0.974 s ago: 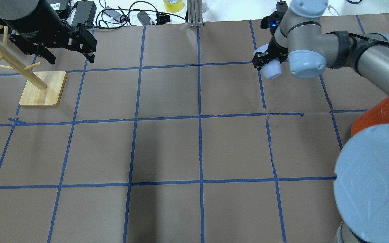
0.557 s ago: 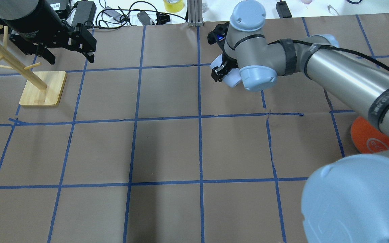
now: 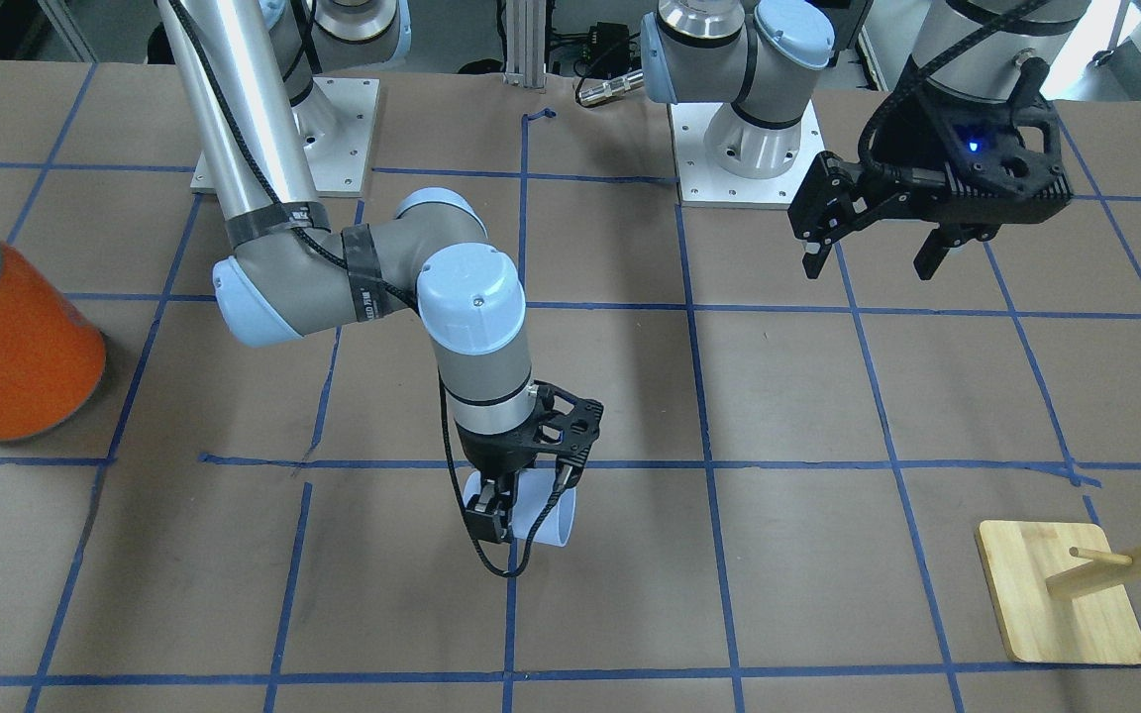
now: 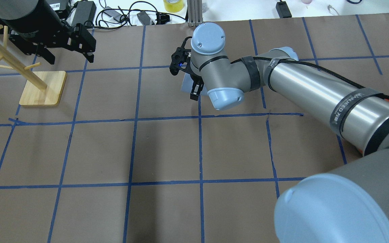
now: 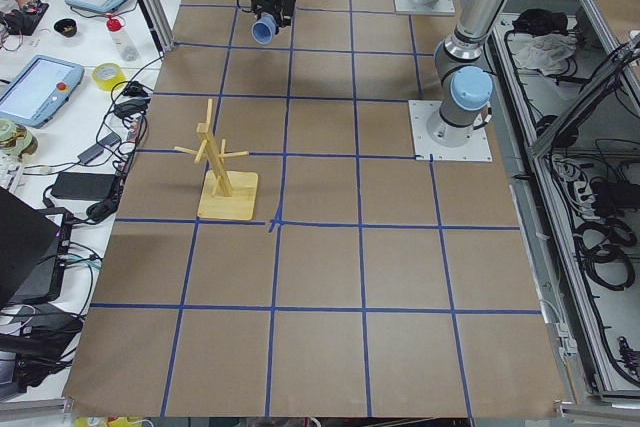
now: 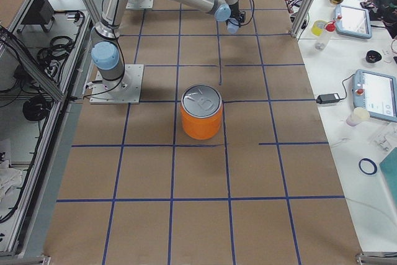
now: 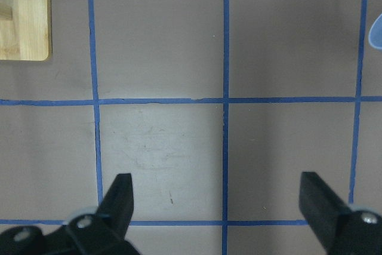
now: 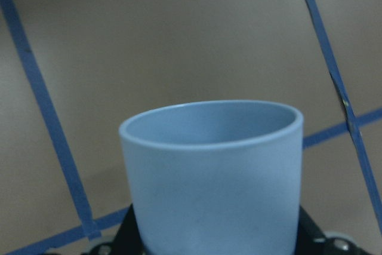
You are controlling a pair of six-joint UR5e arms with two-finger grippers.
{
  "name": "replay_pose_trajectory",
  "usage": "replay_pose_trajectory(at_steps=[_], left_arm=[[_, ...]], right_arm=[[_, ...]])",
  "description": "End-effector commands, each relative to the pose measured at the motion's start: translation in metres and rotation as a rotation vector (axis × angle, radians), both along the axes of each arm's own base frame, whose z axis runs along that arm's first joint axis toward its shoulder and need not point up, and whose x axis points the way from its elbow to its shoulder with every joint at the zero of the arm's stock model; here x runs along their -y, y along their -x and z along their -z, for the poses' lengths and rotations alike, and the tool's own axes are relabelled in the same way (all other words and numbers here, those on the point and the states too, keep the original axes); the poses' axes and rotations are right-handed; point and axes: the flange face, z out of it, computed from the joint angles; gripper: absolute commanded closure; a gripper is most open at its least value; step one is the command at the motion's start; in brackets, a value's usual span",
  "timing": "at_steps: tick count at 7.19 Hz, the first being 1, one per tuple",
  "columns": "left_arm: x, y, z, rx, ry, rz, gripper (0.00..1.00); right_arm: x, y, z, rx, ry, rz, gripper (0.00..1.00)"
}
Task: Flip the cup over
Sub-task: 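Carry the cup with the right gripper toward the table center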
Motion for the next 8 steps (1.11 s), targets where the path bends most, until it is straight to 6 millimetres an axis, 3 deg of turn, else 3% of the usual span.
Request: replay_pose_trajectory(at_steps=[1,3,4,6,7,8], left_arm=[[0.000,-0.001,0.000,0.000,0.000,-0.001,0.00],[0.000,0.000,0.000,0.000,0.000,0.000,0.00],[0.000,0.000,0.000,0.000,0.000,0.002,0.00],[0.000,0.000,0.000,0.000,0.000,0.000,0.00],[0.000,0.000,0.000,0.000,0.000,0.002,0.00],[0.000,0.000,0.000,0.000,0.000,0.000,0.00]], right_arm=[[-0.014,-0.033,0.007,0.045,0.034,-0.194,0.73],[-0.019,-0.045,0.029,0.026,0.013,-0.255,0.68],[-0.023,-0.051,0.036,0.023,0.003,-0.266,0.60],[-0.027,-0.056,0.036,0.025,0.000,-0.271,0.46],[-0.028,-0.057,0.040,0.023,-0.012,-0.273,0.43],[-0.029,-0.057,0.042,0.022,-0.017,-0.270,0.19]])
